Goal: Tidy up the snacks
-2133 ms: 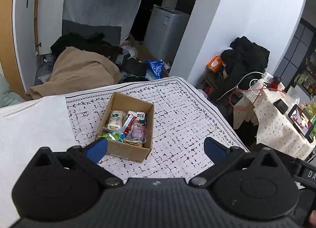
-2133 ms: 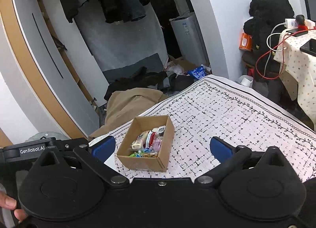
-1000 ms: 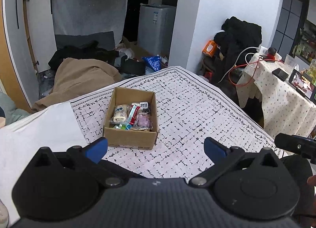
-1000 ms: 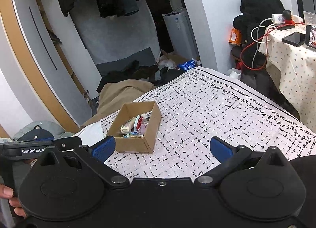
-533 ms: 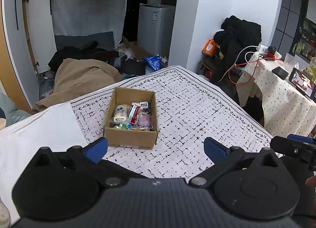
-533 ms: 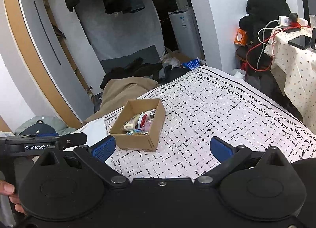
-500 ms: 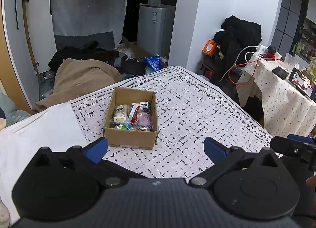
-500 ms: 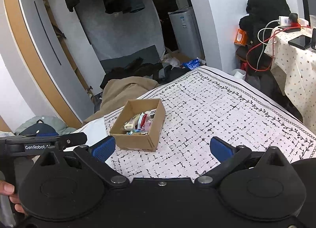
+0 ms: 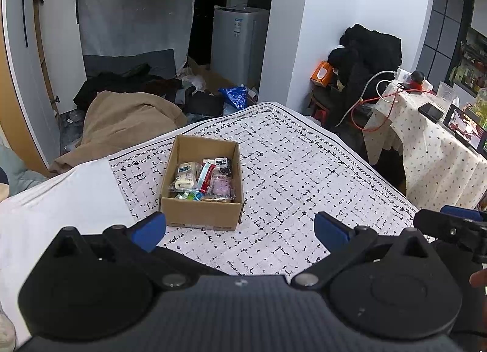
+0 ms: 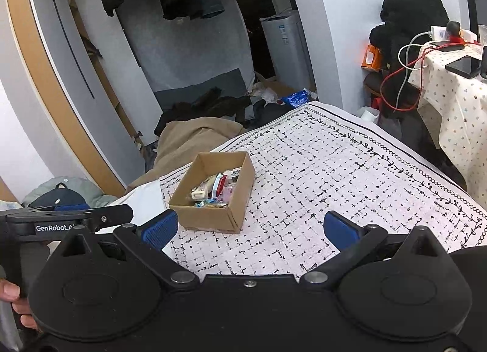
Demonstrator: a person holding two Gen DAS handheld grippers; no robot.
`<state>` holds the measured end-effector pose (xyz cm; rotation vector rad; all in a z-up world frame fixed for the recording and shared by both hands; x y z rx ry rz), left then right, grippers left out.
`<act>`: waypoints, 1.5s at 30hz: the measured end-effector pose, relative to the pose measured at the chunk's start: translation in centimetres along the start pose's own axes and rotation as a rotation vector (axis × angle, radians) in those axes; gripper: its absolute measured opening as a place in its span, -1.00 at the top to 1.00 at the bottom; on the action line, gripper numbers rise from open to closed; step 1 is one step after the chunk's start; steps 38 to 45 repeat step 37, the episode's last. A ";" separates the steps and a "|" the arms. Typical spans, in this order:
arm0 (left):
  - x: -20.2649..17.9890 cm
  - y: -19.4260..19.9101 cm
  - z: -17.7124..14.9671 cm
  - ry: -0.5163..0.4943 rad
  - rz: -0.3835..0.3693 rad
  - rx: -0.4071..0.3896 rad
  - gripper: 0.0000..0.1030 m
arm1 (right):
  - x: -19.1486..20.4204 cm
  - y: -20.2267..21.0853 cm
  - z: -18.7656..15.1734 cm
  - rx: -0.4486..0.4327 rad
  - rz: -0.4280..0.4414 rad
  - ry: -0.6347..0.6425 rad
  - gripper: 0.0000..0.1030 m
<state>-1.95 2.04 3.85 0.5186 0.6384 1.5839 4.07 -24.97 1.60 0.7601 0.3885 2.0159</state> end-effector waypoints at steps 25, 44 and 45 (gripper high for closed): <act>0.6 0.9 0.2 0.007 -0.004 -0.013 -1.00 | 0.0 -0.2 0.4 0.012 0.000 0.007 -1.00; 0.7 0.8 -0.1 -0.001 -0.007 -0.009 -1.00 | -0.3 -1.1 -0.1 0.029 -0.005 -0.001 -1.00; 0.7 0.8 -0.1 -0.001 -0.007 -0.009 -1.00 | -0.3 -1.1 -0.1 0.029 -0.005 -0.001 -1.00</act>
Point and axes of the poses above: each gripper's, at about its wrist camera, not at the fingertips, and y roughly against the way its jaws point, x to its left, z to its top, the point moved 1 cm from there along -y, roughly the way its jaws point, and after that the axes turned 3 degrees about z, right-handed, at the moved point
